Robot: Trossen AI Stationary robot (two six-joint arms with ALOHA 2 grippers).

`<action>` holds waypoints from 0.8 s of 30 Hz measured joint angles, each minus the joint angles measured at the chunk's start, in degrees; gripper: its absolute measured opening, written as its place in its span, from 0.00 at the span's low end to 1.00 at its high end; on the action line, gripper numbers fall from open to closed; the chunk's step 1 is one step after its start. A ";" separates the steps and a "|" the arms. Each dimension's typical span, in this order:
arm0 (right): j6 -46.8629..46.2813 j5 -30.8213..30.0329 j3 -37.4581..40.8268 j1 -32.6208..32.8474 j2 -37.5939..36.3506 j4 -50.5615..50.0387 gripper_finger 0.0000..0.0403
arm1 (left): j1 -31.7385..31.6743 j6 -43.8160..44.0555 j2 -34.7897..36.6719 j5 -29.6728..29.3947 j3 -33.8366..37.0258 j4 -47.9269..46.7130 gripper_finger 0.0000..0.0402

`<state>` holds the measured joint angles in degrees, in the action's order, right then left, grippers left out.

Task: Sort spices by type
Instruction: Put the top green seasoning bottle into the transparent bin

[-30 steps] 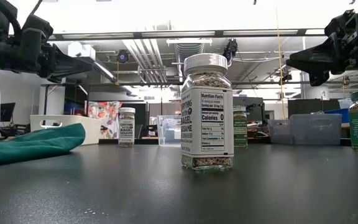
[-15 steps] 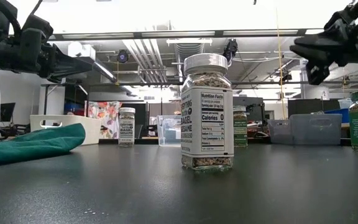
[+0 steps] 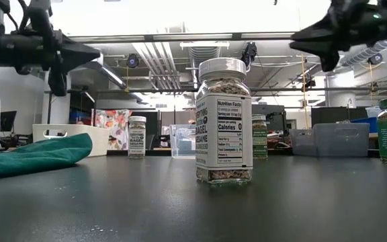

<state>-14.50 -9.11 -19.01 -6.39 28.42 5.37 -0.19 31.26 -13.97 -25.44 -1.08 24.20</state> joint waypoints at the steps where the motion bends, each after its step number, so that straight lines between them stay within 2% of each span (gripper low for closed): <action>1: -0.63 -1.42 -2.06 0.00 1.98 -2.25 0.24 | -0.02 -0.40 0.03 -1.09 0.00 0.44 0.00; 7: -6.04 -3.03 -12.05 0.00 10.60 -14.38 0.24 | 0.01 -0.77 -0.20 -2.09 0.00 0.67 0.00; 11: -8.09 -3.00 -15.06 0.00 14.20 -16.95 0.22 | 0.05 -0.30 -1.42 -1.97 0.00 1.53 0.00; 18: -8.28 -4.29 -18.24 0.00 17.79 -17.22 0.17 | 0.20 -7.38 -5.87 11.04 0.00 13.47 0.00; 24: -8.41 -9.15 -24.53 -1.30 20.66 -23.99 0.16 | 0.16 -19.28 -7.17 11.14 0.00 15.53 0.00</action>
<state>-22.91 -18.26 -43.54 -7.69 49.08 -18.62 -0.03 11.98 -21.14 -14.30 -1.08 39.73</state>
